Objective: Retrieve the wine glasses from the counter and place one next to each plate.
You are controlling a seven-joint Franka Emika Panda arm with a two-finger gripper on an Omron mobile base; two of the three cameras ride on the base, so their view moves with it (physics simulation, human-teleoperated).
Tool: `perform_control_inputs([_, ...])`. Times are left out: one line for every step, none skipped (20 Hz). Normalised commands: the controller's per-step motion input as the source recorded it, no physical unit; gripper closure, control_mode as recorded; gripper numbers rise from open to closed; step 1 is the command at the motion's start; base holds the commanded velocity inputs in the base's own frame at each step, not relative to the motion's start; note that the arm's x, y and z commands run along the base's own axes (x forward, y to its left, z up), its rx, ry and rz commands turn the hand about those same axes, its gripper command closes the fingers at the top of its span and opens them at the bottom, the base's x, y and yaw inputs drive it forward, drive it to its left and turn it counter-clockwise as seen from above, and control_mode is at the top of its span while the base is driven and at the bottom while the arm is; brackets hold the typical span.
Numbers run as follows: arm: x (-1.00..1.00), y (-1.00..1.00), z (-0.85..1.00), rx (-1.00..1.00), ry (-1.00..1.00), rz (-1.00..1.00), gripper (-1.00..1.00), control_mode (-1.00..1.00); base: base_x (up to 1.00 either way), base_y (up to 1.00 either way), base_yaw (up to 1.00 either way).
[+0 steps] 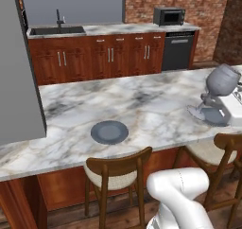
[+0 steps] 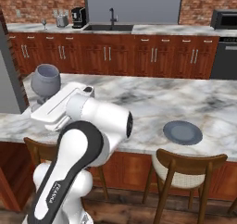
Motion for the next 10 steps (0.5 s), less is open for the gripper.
perform_control_inputs([0.76, 0.00, 0.00, 0.00, 0.25, 0.15, 1.00, -1.00, 0.00, 0.00, 0.00])
perform_control_inputs([0.76, 0.10, 0.00, -0.03, 0.23, 0.10, 1.00, -1.00, 0.00, 0.00, 0.00])
perform_control_inputs([0.68, 0.22, 0.00, -0.08, 0.17, 0.07, 1.00, -1.00, 0.00, 0.00, 0.00])
perform_control_inputs([0.65, 0.23, 0.00, -0.09, 0.17, 0.07, 1.00, -1.00, 0.00, 0.00, 0.00])
perform_control_inputs([0.64, 0.23, 0.00, -0.09, 0.15, 0.07, 1.00, -1.00, 0.00, 0.00, 0.00])
perform_control_inputs([0.67, 0.24, 0.00, -0.09, 0.17, 0.07, 1.00, -1.00, 0.00, 0.00, 0.00])
perform_control_inputs([0.64, 0.19, 0.00, -0.09, 0.15, 0.07, 1.00, -1.00, 0.00, 0.00, 0.00])
perform_control_inputs([0.66, 0.20, 0.00, -0.10, 0.16, 0.07, 1.00, -1.00, 0.00, 0.00, 0.00])
perform_control_inputs([0.64, 0.25, -0.02, -0.11, 0.17, 0.06, 1.00, -1.00, 0.00, 0.00, 0.00])
perform_control_inputs([0.62, 0.29, -0.09, -0.11, 0.19, 0.05, 1.00, -1.00, 0.00, 0.00, 0.00])
